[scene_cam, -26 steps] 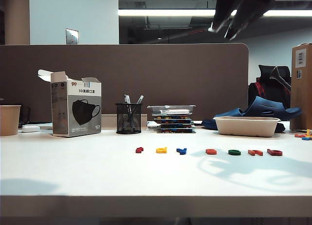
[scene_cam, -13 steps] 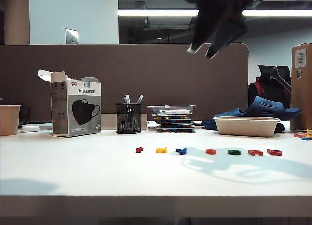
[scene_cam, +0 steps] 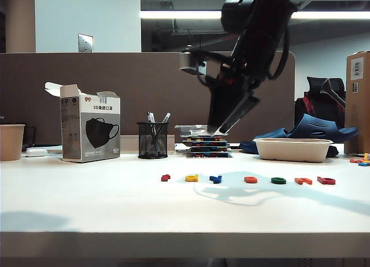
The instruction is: Select the appropriate letters from the row of letter magnets placed on the table to arrange into the word "yes".
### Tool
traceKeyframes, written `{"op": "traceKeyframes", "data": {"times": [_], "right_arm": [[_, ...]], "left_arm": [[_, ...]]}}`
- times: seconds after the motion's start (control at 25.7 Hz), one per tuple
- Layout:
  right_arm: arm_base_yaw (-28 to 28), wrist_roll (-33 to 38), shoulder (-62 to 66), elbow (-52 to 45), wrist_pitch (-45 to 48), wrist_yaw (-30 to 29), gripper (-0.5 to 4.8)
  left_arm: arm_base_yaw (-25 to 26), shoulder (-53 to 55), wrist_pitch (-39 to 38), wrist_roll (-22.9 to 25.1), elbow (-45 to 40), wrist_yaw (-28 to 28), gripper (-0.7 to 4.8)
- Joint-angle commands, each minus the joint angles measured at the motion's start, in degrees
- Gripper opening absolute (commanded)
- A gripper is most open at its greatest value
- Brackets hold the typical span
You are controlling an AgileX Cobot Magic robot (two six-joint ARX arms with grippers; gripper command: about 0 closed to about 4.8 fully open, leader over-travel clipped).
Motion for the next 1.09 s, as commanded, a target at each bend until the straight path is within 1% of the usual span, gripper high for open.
{"op": "traceKeyframes", "data": {"times": [0.04,0.23,0.31,0.54,1.09], "right_arm": [[0.4,-0.4,2.5,1.8,1.7,-0.2,3.33],[0.6,-0.7,4.5,3.5,2.2,-0.6,3.31],[0.6,-1.2,5.1,3.5,2.7,-0.5,3.23],[0.6,-3.5,7.7,3.5,2.9,-0.3,3.23],[0.5,-5.4,11.4,3.5,5.2,0.7,3.23]], "left_arm": [[0.0,-0.1,0.7,-0.2,0.2,0.0,-0.06],[0.0,-0.1,0.7,-0.2,0.2,0.0,-0.06],[0.0,-0.1,0.7,-0.2,0.2,0.0,-0.06],[0.0,-0.1,0.7,-0.2,0.2,0.0,-0.06],[0.0,-0.1,0.7,-0.2,0.2,0.0,-0.06]]}}
